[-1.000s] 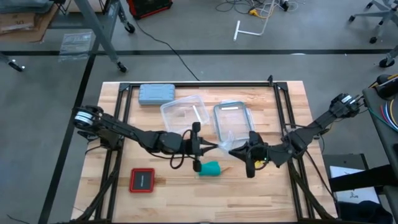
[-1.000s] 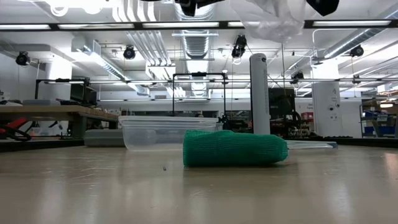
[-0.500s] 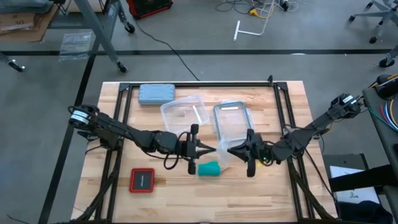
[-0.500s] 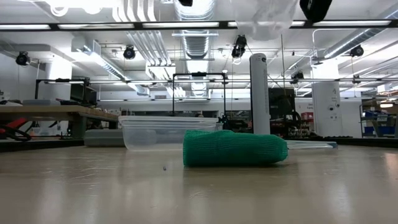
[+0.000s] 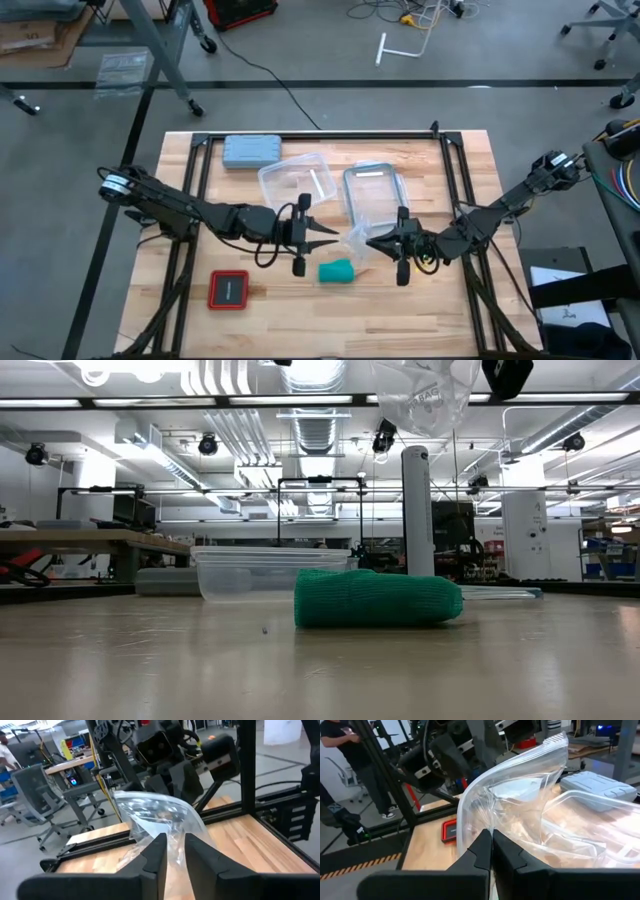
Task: Roll bandage
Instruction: Open the transparent zip bag
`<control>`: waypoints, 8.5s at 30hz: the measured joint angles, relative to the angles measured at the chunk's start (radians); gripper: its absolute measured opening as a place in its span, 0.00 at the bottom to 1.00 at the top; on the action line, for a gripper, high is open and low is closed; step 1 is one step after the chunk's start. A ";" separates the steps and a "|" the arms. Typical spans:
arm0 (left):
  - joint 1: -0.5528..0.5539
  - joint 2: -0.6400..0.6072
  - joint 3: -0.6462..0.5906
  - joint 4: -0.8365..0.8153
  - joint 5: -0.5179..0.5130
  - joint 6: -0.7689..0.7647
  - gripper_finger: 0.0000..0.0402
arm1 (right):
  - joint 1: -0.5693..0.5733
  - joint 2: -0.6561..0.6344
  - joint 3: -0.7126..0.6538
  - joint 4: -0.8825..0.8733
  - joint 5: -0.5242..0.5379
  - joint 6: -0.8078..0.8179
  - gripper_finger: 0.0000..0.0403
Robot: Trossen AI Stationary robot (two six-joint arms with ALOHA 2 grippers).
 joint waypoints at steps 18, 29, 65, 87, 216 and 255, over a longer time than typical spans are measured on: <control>-0.001 0.146 0.008 0.199 -0.107 -0.016 0.63 | 0.000 0.000 -0.002 -0.025 -0.004 0.047 0.00; 0.010 0.235 0.008 0.299 -0.105 -0.015 0.53 | -0.001 0.000 -0.003 -0.024 -0.008 0.047 0.00; 0.030 0.182 -0.166 0.549 -0.033 0.017 0.00 | 0.001 -0.044 -0.007 -0.169 0.123 0.459 0.00; 0.066 0.089 -0.233 0.535 0.115 0.042 0.00 | 0.009 -0.029 0.018 -0.003 0.000 0.031 0.27; -0.019 0.205 0.037 0.319 -0.578 -0.176 0.22 | -0.173 0.276 0.547 -0.484 -0.002 0.179 0.00; -0.100 0.165 0.111 0.170 -0.421 0.974 0.47 | -0.444 0.146 0.535 -0.784 -0.530 0.303 0.00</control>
